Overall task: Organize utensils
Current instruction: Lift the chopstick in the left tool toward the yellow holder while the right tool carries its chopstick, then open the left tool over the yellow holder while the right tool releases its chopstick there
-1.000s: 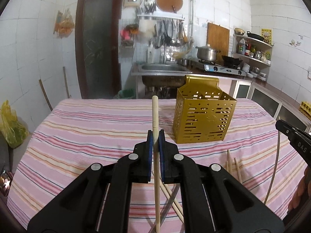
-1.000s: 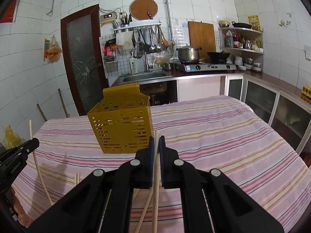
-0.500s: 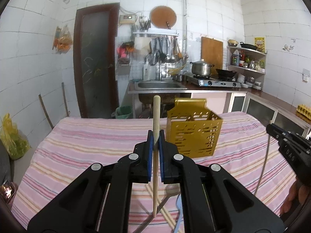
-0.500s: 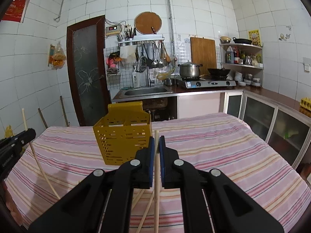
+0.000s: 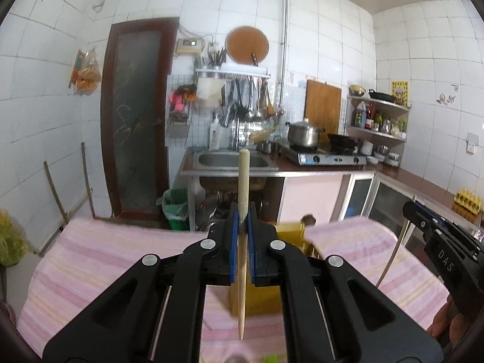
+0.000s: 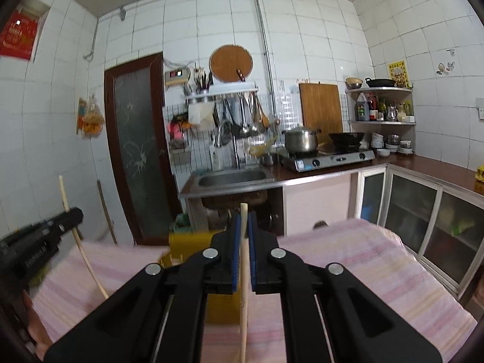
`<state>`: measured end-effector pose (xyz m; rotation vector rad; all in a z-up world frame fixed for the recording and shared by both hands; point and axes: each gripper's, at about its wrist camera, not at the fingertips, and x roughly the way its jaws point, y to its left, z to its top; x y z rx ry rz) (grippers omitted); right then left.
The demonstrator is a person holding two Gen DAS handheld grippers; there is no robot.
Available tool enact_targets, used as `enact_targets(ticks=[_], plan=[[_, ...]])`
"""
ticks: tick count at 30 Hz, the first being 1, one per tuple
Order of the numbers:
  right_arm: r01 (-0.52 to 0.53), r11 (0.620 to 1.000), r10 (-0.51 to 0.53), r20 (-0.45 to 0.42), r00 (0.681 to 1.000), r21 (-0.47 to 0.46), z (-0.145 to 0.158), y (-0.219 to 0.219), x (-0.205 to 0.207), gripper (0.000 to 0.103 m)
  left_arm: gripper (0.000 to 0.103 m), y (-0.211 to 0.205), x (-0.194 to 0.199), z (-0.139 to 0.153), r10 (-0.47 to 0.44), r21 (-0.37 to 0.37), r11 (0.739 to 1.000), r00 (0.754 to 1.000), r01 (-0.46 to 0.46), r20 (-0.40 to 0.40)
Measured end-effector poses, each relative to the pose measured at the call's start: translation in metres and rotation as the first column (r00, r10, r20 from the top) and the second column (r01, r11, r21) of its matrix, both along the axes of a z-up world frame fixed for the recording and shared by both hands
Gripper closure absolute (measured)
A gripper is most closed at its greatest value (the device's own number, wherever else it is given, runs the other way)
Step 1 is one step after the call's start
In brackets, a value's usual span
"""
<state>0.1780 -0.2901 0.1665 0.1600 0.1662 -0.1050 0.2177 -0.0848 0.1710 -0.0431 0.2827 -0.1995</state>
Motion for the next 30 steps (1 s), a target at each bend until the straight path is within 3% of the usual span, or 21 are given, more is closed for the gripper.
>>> enact_targets(ticks=[6,10,13,17,25,27,28,29,30], plan=[[-0.002,1.000,0.002,0.087,0.996,0.004,0.044,-0.002,0.051,0.097,0.099,-0.015,0.053,0.034,0.008,-0.026,1.000,0.997,-0.006,0.077],[-0.006,1.000,0.007,0.109,0.994,-0.006,0.049,0.003,0.082,0.097,0.099,-0.025,0.088,0.033,0.001,-0.009,1.000,0.994,0.000,0.114],[-0.009,0.999,0.012,0.097,0.995,-0.037,0.034,0.007,0.107,0.098,0.099,-0.031,0.113,0.012,-0.003,-0.001,1.000,0.995,0.004,0.102],[-0.033,0.999,0.034,0.046,0.998,-0.032,0.004,0.010,0.128,0.097,0.099,-0.030,0.144,-0.025,-0.003,-0.004,1.000,1.000,0.003,0.027],[-0.063,0.996,0.058,-0.064,0.996,-0.069,-0.047,0.014,0.139,0.097,0.098,-0.026,0.147,-0.073,-0.002,0.048,0.999,1.000,0.003,-0.019],[-0.063,0.995,0.056,-0.077,0.995,-0.083,-0.049,0.015,0.135,0.096,0.094,-0.024,0.142,-0.076,0.002,0.066,0.998,1.000,0.000,-0.029],[-0.062,0.994,0.053,-0.090,0.994,-0.090,-0.049,0.015,0.131,0.096,0.083,-0.020,0.139,-0.075,0.011,0.066,0.998,0.999,-0.009,-0.031],[-0.059,0.994,0.050,-0.100,0.994,-0.094,-0.048,0.015,0.127,0.086,0.067,-0.017,0.136,-0.072,0.016,0.063,0.998,0.999,-0.014,-0.029],[-0.053,0.994,0.042,-0.107,0.993,-0.094,-0.045,0.014,0.120,0.075,0.060,-0.011,0.128,-0.067,0.028,0.058,0.998,0.999,-0.027,-0.021]])
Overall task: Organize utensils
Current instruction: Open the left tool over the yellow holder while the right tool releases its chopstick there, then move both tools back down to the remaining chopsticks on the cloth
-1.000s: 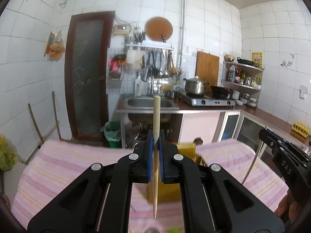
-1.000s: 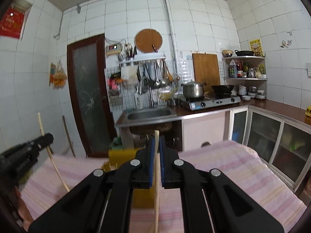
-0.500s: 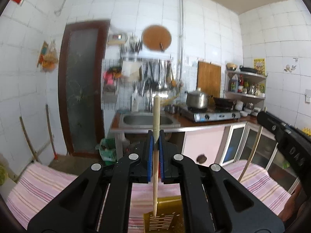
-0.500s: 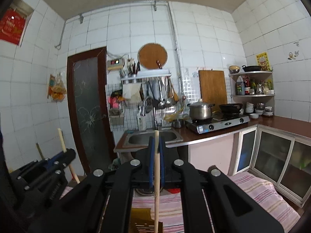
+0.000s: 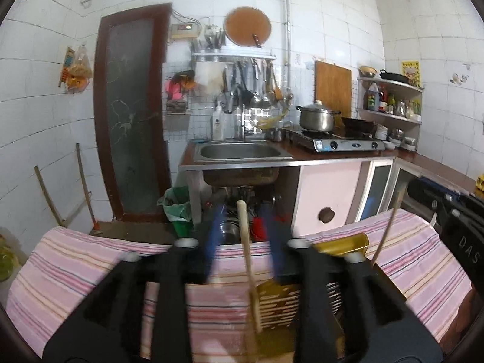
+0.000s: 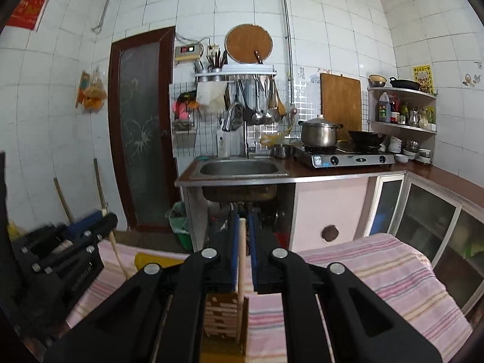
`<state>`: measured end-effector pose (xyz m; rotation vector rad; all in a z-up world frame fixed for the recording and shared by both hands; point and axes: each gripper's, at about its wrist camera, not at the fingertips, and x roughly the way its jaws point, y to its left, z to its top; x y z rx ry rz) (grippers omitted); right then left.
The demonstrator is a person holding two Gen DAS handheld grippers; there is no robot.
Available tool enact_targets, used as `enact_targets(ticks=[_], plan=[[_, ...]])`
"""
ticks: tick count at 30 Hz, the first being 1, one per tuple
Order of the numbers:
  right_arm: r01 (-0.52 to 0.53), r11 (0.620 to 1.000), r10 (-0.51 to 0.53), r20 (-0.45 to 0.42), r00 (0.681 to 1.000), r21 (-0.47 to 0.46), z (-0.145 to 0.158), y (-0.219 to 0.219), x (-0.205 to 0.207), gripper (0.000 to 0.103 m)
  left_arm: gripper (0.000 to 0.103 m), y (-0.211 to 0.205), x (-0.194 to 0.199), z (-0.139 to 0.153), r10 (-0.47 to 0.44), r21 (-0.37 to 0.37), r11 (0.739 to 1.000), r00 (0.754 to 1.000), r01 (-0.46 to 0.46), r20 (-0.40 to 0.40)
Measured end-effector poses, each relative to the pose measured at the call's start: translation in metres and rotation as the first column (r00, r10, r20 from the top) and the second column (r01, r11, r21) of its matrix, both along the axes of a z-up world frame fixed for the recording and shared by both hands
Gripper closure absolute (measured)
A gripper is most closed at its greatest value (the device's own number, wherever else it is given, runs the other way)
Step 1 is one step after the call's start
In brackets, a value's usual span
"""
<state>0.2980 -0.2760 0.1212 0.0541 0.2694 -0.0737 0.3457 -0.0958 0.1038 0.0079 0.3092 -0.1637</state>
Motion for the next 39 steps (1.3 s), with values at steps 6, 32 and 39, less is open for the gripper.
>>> enact_targets(ticks=[6,32,39], plan=[[0.025,0.999,-0.025,-0.021,0.999,0.022,0.012,-0.006,-0.046,0.041,0.022,0.035,-0.058,0.026,0.048,0.022,0.999,0.998,-0.049,0.030],[0.116,0.993,-0.112,-0.164,0.980,0.012,-0.093,0.019,-0.163,0.033,0.005,0.091,-0.168,-0.076,0.133,0.054,0.990,0.986,-0.128,-0.103],[0.116,0.993,-0.117,-0.154,0.981,-0.017,-0.103,0.025,-0.163,0.033,0.005,0.083,-0.170,-0.087,0.134,0.085,0.988,0.988,-0.128,-0.078]])
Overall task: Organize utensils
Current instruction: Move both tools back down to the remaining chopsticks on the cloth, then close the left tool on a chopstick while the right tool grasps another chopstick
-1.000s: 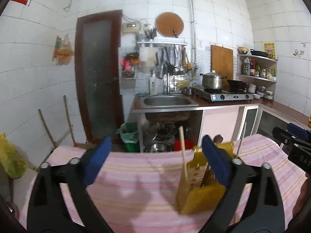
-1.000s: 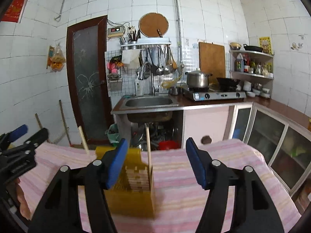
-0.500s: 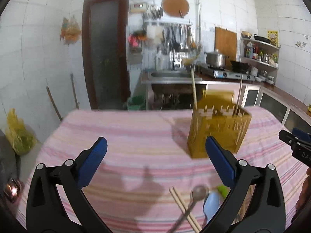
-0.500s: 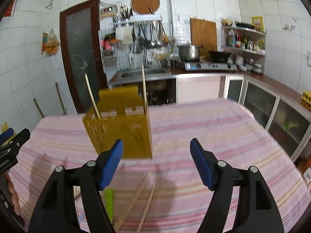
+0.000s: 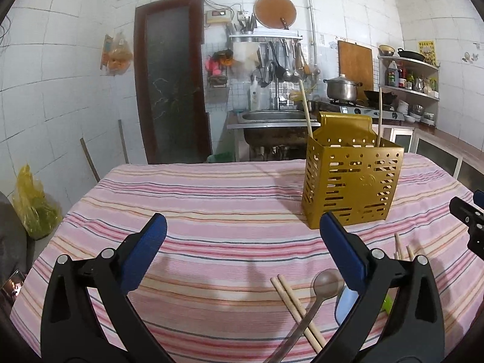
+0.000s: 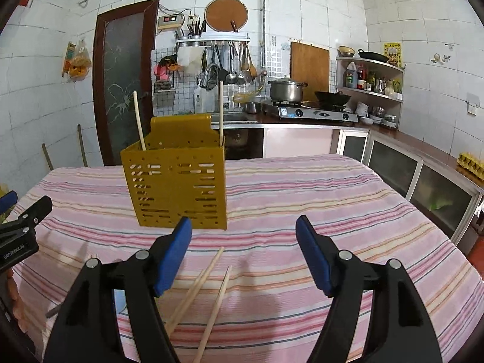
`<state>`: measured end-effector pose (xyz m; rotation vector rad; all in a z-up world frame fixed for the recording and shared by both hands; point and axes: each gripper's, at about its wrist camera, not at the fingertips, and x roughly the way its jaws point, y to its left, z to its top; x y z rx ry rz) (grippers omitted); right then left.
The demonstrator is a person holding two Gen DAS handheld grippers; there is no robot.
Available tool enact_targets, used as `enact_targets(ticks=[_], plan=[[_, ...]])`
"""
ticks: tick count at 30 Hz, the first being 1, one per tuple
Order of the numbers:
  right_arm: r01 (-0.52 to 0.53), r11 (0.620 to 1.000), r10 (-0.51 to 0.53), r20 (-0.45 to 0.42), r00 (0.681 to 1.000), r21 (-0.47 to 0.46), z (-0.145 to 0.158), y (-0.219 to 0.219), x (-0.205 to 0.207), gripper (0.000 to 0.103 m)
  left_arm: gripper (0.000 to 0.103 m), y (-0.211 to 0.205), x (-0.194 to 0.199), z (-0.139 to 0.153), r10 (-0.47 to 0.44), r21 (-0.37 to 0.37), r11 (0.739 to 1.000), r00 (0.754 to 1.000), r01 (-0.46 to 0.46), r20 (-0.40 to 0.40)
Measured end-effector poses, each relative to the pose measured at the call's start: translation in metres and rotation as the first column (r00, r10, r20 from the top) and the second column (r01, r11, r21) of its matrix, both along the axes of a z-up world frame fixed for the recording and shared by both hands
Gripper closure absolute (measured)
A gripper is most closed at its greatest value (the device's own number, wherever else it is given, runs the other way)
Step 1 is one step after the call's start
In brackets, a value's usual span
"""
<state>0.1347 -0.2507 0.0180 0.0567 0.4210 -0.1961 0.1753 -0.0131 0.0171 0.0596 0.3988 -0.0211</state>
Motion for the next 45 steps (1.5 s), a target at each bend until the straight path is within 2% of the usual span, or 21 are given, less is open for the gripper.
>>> enact_targets(ticks=[4,7,12,18,24,25,27,29,32,40,45], plan=[[0.004,1.000,-0.004,-0.039,0.999,0.019,-0.009,-0.001,0.007,0.033,0.005,-0.003,0.003,-0.004,0.008,0.021,1.000,1.000,-0.008,-0.008],[0.010,0.999,-0.008,-0.079,0.997,0.034,-0.018,-0.003,0.012,0.033,0.005,-0.001,0.009,-0.009,0.012,0.020,1.000,0.999,-0.011,-0.043],[0.015,0.999,-0.007,-0.178,0.984,0.047,-0.032,-0.005,0.025,0.033,0.005,0.001,0.023,-0.020,0.020,0.017,1.000,0.991,-0.018,-0.133],[0.021,0.998,-0.004,-0.295,0.956,0.053,-0.049,-0.002,0.039,0.034,0.006,0.004,0.041,-0.037,0.031,0.011,1.000,0.965,-0.029,-0.259],[0.019,0.996,0.019,-0.397,0.917,0.090,-0.065,0.001,0.044,0.054,0.009,-0.004,0.049,-0.050,0.017,0.048,0.999,0.942,-0.001,-0.336],[0.014,0.995,0.026,-0.406,0.913,0.096,-0.067,0.001,0.044,0.061,0.009,-0.006,0.050,-0.053,0.018,0.055,0.998,0.936,0.001,-0.351],[0.009,0.995,0.031,-0.404,0.914,0.099,-0.068,0.002,0.043,0.066,0.011,-0.007,0.052,-0.060,0.015,0.055,0.998,0.923,0.007,-0.383],[-0.005,0.994,0.049,-0.402,0.914,0.109,-0.067,0.002,0.042,0.078,0.013,-0.006,0.054,-0.065,0.014,0.048,0.999,0.911,0.007,-0.412],[-0.021,0.994,0.061,-0.401,0.914,0.104,-0.067,0.004,0.039,0.084,0.016,-0.002,0.054,-0.072,0.014,0.015,1.000,0.887,-0.008,-0.461],[-0.041,0.994,0.078,-0.399,0.914,0.100,-0.064,0.002,0.033,0.087,0.021,0.000,0.051,-0.075,0.034,-0.006,0.999,0.876,-0.042,-0.482],[-0.043,0.995,0.076,-0.403,0.912,0.091,-0.063,0.000,0.036,0.087,0.021,-0.006,0.047,-0.078,0.042,0.014,0.999,0.873,-0.040,-0.486]])
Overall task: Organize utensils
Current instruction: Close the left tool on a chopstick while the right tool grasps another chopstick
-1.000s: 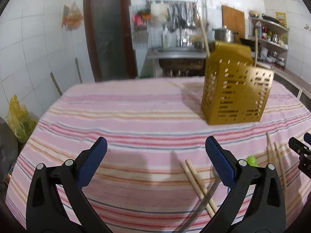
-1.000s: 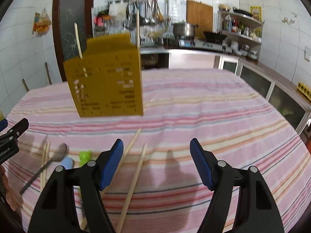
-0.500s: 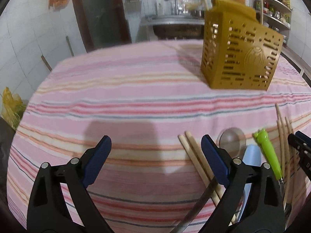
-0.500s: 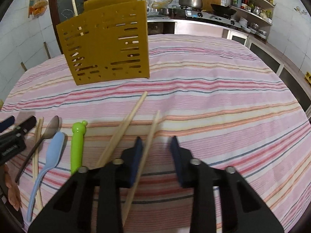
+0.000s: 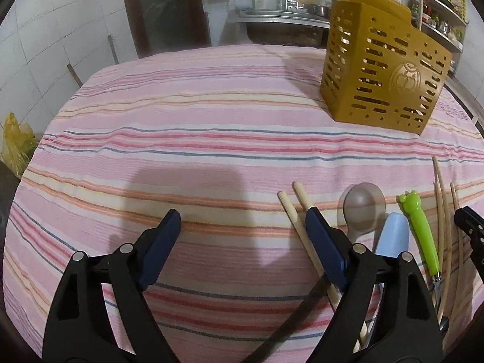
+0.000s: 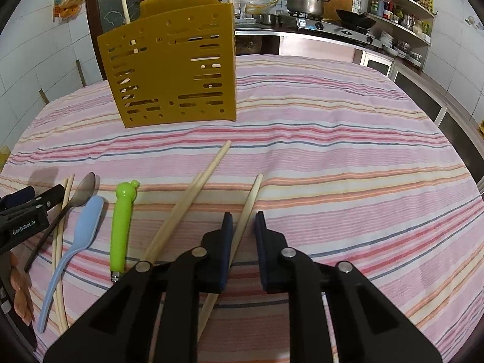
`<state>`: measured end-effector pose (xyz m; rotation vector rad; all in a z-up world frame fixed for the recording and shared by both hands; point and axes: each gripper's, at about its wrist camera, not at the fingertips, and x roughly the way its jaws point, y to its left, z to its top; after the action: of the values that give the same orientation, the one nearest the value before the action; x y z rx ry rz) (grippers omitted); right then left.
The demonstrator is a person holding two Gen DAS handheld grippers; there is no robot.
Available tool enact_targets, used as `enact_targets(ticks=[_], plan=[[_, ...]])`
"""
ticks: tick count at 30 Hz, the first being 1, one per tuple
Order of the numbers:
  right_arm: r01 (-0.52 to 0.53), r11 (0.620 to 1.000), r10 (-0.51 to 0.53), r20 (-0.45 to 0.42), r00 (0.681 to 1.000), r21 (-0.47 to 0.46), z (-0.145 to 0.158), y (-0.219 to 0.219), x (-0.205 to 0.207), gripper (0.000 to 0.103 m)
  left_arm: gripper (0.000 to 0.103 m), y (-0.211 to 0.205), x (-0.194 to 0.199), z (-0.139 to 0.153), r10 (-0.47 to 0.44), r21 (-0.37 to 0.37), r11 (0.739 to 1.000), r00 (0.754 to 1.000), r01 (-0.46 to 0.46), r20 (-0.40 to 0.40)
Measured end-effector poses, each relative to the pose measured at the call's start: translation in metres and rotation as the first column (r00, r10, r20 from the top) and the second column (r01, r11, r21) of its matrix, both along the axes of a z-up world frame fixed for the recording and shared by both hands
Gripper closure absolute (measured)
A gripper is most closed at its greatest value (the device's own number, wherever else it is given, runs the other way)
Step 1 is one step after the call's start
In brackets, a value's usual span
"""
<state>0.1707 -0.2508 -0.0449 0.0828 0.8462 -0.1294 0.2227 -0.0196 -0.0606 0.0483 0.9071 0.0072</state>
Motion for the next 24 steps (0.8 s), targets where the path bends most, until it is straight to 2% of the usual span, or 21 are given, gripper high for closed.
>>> enact_targets(ticks=[6,9,14,18,22,24], plan=[[0.004,1.000,-0.004,-0.013,1.000,-0.001,0.001,0.002,0.003,0.087,0.029,-0.011,0.000,-0.002,-0.020,0.018,1.000,1.000,0.020,-0.017],[0.015,1.000,-0.015,-0.022,1.000,0.001,0.001,0.004,0.005,0.087,0.037,-0.013,0.000,0.000,-0.033,0.012,0.999,0.999,0.034,-0.029],[0.049,0.999,-0.049,-0.049,0.998,-0.004,0.002,0.006,0.011,0.087,0.065,-0.029,0.002,0.005,-0.074,0.015,0.997,0.995,0.075,-0.064],[0.061,0.998,-0.060,-0.051,0.997,0.004,-0.001,0.005,0.016,0.088,0.076,-0.035,0.009,0.008,-0.085,0.009,0.996,0.992,0.087,-0.093],[0.070,0.997,-0.069,-0.049,0.996,0.021,0.001,0.000,0.021,0.094,0.091,-0.035,0.019,0.012,-0.082,-0.024,0.997,0.990,0.079,-0.111],[0.070,0.997,-0.068,-0.037,0.997,0.031,0.004,-0.002,0.021,0.097,0.092,-0.033,0.021,0.015,-0.080,-0.050,0.996,0.990,0.074,-0.113]])
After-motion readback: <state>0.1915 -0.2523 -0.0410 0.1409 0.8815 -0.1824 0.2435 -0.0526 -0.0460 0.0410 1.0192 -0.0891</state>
